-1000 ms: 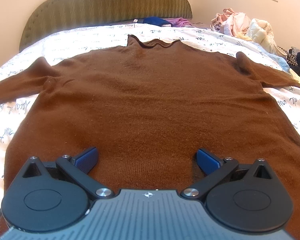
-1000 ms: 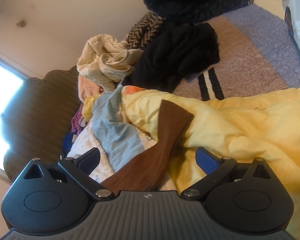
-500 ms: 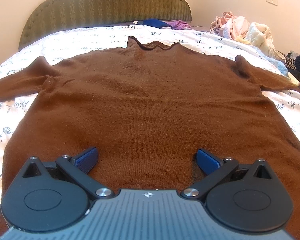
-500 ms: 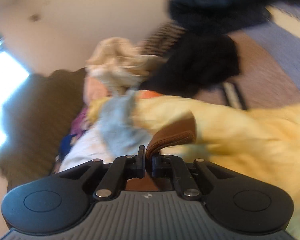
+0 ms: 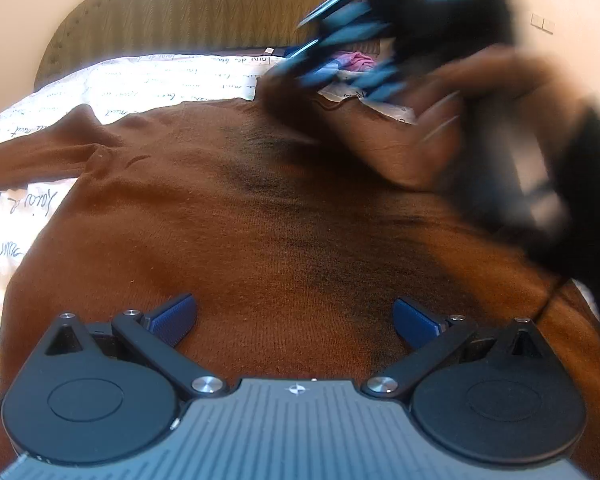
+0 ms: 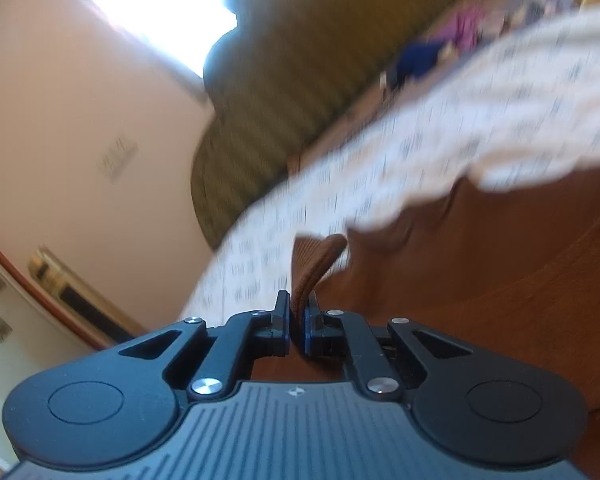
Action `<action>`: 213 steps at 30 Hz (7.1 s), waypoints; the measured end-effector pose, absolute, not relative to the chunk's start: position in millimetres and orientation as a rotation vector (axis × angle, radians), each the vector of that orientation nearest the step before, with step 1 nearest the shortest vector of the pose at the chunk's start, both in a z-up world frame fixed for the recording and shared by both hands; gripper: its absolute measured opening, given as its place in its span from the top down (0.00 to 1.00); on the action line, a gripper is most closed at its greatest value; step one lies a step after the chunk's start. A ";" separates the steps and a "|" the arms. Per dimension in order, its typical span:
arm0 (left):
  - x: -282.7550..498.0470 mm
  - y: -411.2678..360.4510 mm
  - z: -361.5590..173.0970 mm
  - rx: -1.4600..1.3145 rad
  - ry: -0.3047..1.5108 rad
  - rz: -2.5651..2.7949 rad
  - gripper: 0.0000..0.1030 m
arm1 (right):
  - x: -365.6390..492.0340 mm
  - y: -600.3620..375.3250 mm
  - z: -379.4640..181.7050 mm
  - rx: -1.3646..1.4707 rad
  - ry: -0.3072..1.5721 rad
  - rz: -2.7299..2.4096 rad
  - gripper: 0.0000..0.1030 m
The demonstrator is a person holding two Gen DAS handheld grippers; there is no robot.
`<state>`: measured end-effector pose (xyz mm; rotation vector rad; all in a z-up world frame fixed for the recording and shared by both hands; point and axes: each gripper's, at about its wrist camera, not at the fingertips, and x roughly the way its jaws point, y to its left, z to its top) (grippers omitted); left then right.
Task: Fold small clothes
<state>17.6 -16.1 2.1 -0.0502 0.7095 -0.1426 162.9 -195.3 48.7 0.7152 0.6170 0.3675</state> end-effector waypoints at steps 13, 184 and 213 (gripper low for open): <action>20.6 9.8 16.7 -0.234 0.680 -0.166 0.00 | 45.2 -252.8 37.2 0.530 0.619 0.202 0.26; 62.9 84.6 12.8 -0.306 0.594 -0.043 0.03 | 186.6 -212.3 23.7 0.690 0.997 0.377 0.08; 66.1 82.3 10.0 -0.317 0.591 -0.043 0.01 | 189.8 -329.6 64.3 0.717 0.857 0.280 0.94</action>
